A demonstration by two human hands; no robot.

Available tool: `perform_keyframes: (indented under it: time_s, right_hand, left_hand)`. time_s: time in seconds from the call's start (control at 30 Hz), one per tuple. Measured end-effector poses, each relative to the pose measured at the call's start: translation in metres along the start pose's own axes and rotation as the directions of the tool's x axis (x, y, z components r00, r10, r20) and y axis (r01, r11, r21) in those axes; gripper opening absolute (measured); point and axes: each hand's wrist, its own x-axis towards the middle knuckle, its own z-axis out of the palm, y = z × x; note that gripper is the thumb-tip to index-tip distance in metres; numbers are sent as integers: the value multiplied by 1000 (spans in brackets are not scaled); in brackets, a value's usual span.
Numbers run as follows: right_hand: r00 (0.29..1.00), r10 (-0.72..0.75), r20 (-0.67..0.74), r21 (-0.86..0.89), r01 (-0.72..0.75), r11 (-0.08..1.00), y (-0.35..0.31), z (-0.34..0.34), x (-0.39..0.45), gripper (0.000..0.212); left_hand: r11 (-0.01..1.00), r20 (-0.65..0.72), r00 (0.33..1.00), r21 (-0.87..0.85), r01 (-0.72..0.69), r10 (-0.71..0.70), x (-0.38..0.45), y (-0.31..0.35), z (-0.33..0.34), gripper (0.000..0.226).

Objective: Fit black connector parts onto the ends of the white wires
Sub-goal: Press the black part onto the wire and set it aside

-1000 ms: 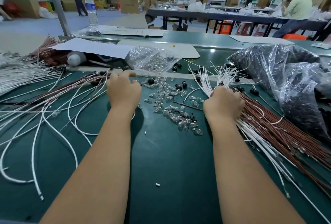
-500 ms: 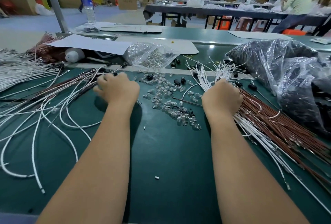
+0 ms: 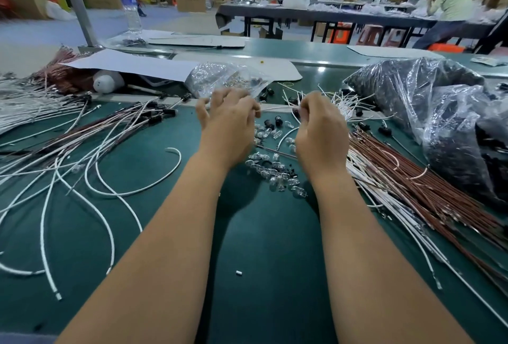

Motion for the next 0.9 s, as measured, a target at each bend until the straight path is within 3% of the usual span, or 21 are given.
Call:
perform_keyframes:
  time_s: [0.1, 0.2, 0.33, 0.4, 0.47, 0.57, 0.63, 0.7, 0.8, 0.9]
  right_hand:
    - [988, 123, -92, -115, -133, 984, 6, 0, 1, 12]
    - [978, 186, -94, -152, -199, 968, 10, 1, 0, 14]
    - [991, 86, 104, -119, -73, 990, 5, 5, -1, 26]
    - [982, -9, 191, -152, 38, 988, -1, 10, -4, 20]
    - [979, -10, 201, -207, 52, 977, -6, 17, -6, 18]
    - [959, 217, 183, -135, -194, 972, -6, 23, 3, 24]
    - [925, 315, 215, -77, -305, 949, -1, 27, 13, 24]
    - [905, 290, 312, -52, -288, 956, 2, 31, 22, 26]
    - [846, 210, 491, 19, -251, 968, 9, 40, 35, 25]
    - [749, 200, 632, 152, -373, 915, 11, 42, 42, 28]
  left_hand:
    - [983, 38, 999, -180, 43, -37, 0, -8, -4, 24]
    - [934, 49, 997, -350, 76, -62, -2, -10, -5, 22]
    - [846, 32, 998, -530, 64, -56, -4, -5, -5, 18]
    - [804, 57, 997, -590, 74, -50, -3, 0, -3, 19]
    - [788, 63, 995, -607, 101, -79, -2, -1, -3, 18]
    - [803, -4, 970, -562, 198, -242, 2, -17, -5, 14]
    - [779, -35, 906, -525, 342, -421, 4, -33, -5, 17]
    - [731, -19, 845, -510, 452, -535, 5, -41, -3, 24]
    - [760, 32, 871, -475, 444, -490, 5, -37, 1, 27]
    - [840, 124, 926, -391, 375, -356, 4, -27, 1, 26]
